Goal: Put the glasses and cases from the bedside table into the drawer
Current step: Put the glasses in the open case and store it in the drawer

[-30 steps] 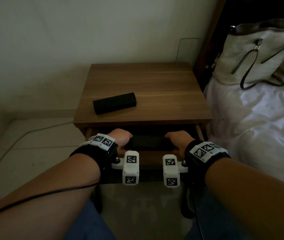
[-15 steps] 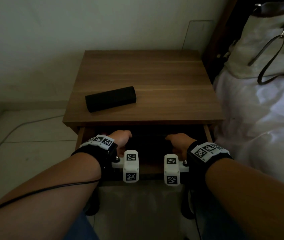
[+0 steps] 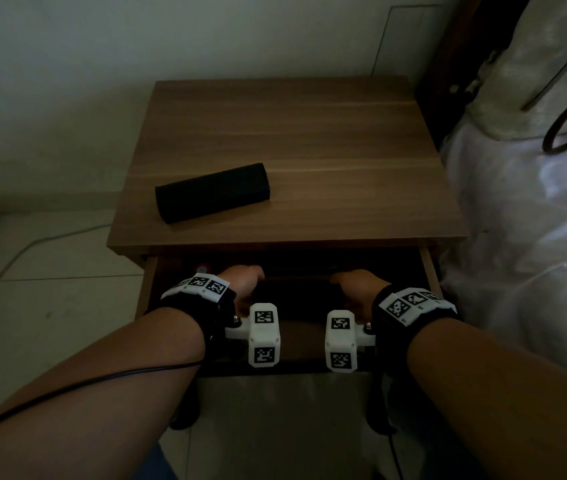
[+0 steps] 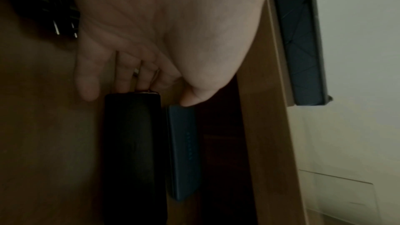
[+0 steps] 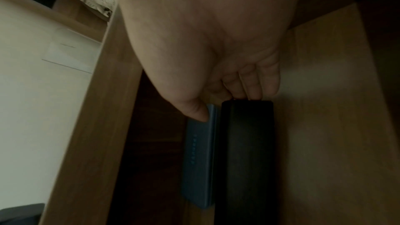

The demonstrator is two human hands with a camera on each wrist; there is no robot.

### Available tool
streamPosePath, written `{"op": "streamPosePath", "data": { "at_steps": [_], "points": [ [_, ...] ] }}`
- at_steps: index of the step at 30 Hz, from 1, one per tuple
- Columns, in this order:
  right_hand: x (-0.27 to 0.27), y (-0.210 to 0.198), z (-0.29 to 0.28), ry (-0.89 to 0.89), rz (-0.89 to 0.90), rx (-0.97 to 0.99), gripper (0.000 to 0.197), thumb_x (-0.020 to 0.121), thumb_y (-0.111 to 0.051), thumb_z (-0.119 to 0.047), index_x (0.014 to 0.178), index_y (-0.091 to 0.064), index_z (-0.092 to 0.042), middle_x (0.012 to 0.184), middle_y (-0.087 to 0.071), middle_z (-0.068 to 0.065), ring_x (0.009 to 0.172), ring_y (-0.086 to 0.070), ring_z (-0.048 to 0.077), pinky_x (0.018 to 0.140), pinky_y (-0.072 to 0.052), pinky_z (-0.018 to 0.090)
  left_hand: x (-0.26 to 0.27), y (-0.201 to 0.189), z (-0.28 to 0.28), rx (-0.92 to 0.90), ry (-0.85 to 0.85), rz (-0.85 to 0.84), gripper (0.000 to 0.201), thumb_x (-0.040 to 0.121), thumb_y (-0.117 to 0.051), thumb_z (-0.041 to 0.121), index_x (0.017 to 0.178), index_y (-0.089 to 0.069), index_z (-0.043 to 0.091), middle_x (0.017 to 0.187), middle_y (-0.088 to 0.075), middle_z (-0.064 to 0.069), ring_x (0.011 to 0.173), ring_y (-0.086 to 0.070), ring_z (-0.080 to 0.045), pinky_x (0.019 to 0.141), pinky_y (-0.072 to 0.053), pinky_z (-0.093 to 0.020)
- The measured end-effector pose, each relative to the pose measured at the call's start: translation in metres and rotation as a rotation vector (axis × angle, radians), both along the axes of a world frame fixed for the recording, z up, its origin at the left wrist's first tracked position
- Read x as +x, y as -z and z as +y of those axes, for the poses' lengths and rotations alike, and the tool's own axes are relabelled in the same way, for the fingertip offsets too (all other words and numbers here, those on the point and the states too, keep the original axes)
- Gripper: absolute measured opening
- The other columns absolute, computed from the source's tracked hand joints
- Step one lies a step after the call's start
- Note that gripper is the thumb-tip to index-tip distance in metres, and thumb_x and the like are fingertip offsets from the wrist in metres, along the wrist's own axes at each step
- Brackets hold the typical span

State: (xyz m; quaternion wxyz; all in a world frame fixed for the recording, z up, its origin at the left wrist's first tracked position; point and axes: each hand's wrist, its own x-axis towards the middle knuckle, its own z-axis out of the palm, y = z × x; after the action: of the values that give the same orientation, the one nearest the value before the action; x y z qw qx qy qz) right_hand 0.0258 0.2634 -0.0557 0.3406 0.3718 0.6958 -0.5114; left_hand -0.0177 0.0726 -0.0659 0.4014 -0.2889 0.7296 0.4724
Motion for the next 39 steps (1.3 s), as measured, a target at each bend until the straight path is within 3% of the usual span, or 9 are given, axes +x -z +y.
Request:
{"op": "streamPosePath", "data": {
  "at_steps": [6, 8, 13, 20, 23, 27, 30, 35, 39],
  "points": [
    [-0.001, 0.001, 0.0, 0.059, -0.014, 0.022, 0.024, 0.093, -0.051, -0.028, 0.071, -0.045, -0.024, 0.079, -0.049, 0.0, 0.069, -0.049, 0.017, 0.091, -0.048, 0.042, 0.004, 0.005, 0.003, -0.021, 0.027, 0.026, 0.047, 0.092, -0.051, 0.019, 0.133, -0.051, -0.003, 0.14, -0.051, -0.027, 0.096, -0.062, -0.033, 0.056, -0.045, -0.029],
    [-0.003, 0.007, 0.002, 0.055, -0.019, -0.003, 0.017, 0.092, -0.052, -0.027, 0.077, -0.053, -0.02, 0.09, -0.06, 0.007, 0.08, -0.06, 0.025, 0.095, -0.049, 0.044, 0.001, 0.004, 0.003, -0.024, 0.06, -0.015, 0.042, 0.095, -0.047, 0.02, 0.131, -0.054, -0.001, 0.137, -0.055, -0.026, 0.119, -0.059, -0.039, 0.071, -0.053, -0.036],
    [-0.006, 0.015, 0.001, 0.016, -0.018, -0.047, 0.022, 0.093, -0.05, -0.026, 0.087, -0.062, -0.008, 0.117, -0.066, 0.023, 0.11, -0.062, 0.041, 0.094, -0.05, 0.046, 0.0, 0.0, 0.004, -0.017, 0.064, -0.076, 0.025, 0.098, -0.043, 0.027, 0.096, -0.06, 0.009, 0.097, -0.062, -0.015, 0.104, -0.062, -0.033, 0.104, -0.046, -0.043],
    [0.0, 0.005, -0.003, 0.02, 0.045, -0.007, 0.036, 0.094, -0.051, -0.026, 0.118, -0.059, -0.001, 0.115, -0.064, 0.016, 0.088, -0.059, 0.028, 0.082, -0.048, 0.039, 0.004, -0.018, 0.006, -0.024, 0.074, -0.061, 0.027, 0.097, -0.047, 0.03, 0.081, -0.059, 0.01, 0.085, -0.064, -0.013, 0.093, -0.065, -0.032, 0.096, -0.049, -0.039],
    [0.005, -0.004, -0.006, 0.024, 0.07, 0.006, 0.048, 0.091, -0.054, -0.027, 0.133, -0.05, -0.002, 0.136, -0.053, 0.02, 0.112, -0.058, 0.033, 0.08, -0.046, 0.037, 0.005, -0.028, 0.003, -0.014, 0.089, -0.032, 0.028, 0.097, -0.048, 0.032, 0.088, -0.059, 0.009, 0.085, -0.064, -0.013, 0.085, -0.063, -0.03, 0.086, -0.05, -0.037],
    [0.003, -0.023, -0.015, 0.087, 0.07, -0.108, 0.046, 0.092, -0.055, -0.029, 0.132, -0.05, -0.007, 0.113, -0.061, 0.012, 0.113, -0.057, 0.033, 0.099, -0.047, 0.047, 0.012, -0.043, -0.004, 0.043, 0.008, 0.017, 0.029, 0.094, -0.053, 0.032, 0.104, -0.06, 0.006, 0.079, -0.063, -0.01, 0.069, -0.061, -0.024, 0.064, -0.049, -0.031],
    [0.001, -0.039, -0.023, 0.045, 0.071, -0.205, 0.042, 0.095, -0.052, -0.032, 0.13, -0.053, -0.009, 0.113, -0.062, 0.01, 0.113, -0.058, 0.029, 0.103, -0.044, 0.05, 0.015, -0.057, -0.008, 0.133, -0.051, 0.029, 0.031, 0.096, -0.052, 0.029, 0.116, -0.061, 0.007, 0.101, -0.067, -0.01, 0.098, -0.063, -0.026, 0.082, -0.049, -0.036],
    [0.0, -0.075, -0.039, -0.086, 0.121, -0.293, 0.038, 0.096, -0.05, -0.032, 0.124, -0.058, -0.008, 0.119, -0.064, 0.01, 0.091, -0.063, 0.019, 0.066, -0.048, 0.033, 0.019, -0.092, -0.019, 0.209, -0.065, 0.052, 0.035, 0.099, -0.048, 0.028, 0.125, -0.058, 0.007, 0.128, -0.061, -0.012, 0.125, -0.055, -0.027, 0.092, -0.045, -0.037],
    [-0.008, -0.095, -0.046, -0.053, 0.201, -0.371, 0.029, 0.096, -0.048, -0.033, 0.115, -0.06, -0.015, 0.114, -0.066, 0.004, 0.099, -0.061, 0.019, 0.074, -0.047, 0.034, 0.015, -0.111, -0.032, 0.222, -0.086, 0.14, 0.03, 0.1, -0.044, 0.025, 0.11, -0.066, 0.007, 0.107, -0.067, -0.009, 0.101, -0.064, -0.023, 0.073, -0.048, -0.03]
  ]
}}
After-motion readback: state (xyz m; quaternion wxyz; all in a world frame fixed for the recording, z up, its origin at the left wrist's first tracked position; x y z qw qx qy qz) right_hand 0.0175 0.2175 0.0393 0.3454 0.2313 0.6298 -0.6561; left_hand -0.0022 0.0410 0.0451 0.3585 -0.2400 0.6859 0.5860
